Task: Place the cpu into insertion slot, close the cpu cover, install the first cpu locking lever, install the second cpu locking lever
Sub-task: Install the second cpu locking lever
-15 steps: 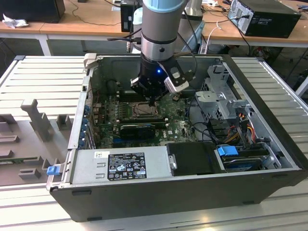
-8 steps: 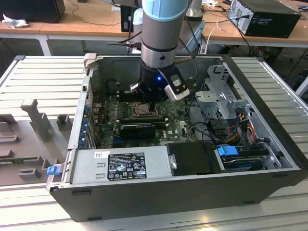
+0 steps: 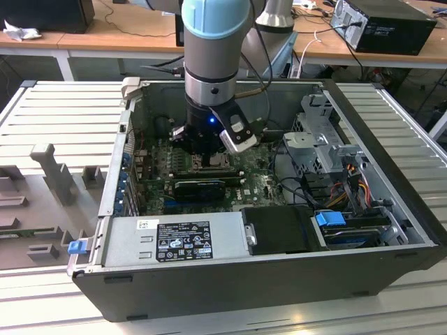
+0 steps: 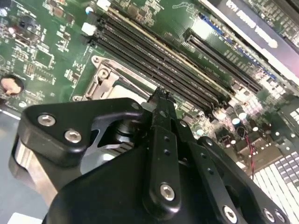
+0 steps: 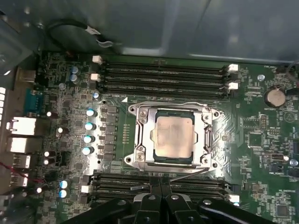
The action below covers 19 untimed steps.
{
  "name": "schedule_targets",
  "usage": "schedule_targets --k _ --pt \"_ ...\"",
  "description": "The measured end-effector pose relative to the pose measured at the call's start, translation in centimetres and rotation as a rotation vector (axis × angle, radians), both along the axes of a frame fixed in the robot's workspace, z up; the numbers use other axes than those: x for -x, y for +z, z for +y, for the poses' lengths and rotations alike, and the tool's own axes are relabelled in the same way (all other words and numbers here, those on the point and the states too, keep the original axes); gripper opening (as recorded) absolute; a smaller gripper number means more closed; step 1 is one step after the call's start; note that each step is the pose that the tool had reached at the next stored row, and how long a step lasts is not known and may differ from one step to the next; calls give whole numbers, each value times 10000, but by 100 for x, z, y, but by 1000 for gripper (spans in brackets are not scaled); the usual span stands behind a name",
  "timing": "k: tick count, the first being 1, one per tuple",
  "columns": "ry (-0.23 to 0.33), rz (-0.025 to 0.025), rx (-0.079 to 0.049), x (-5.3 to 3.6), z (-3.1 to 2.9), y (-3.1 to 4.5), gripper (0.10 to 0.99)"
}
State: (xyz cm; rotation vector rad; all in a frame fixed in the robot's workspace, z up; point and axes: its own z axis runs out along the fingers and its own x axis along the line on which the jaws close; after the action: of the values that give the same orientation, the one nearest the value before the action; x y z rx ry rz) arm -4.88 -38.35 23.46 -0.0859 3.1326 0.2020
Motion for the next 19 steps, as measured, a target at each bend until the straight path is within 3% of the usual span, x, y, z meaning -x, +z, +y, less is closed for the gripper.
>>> schedule_targets --k 2,6,10,14,17,19 --pt "6 1 -11 1 0 -39 106" --pt "13 0 -312 24 -16 -52 106" --pt "45 1 -369 95 -76 -70 106" --pt "92 3 -431 102 -77 -145 106" --pt "122 4 -610 117 -80 -228 106" --pt "148 2 -843 169 -97 -252 106"
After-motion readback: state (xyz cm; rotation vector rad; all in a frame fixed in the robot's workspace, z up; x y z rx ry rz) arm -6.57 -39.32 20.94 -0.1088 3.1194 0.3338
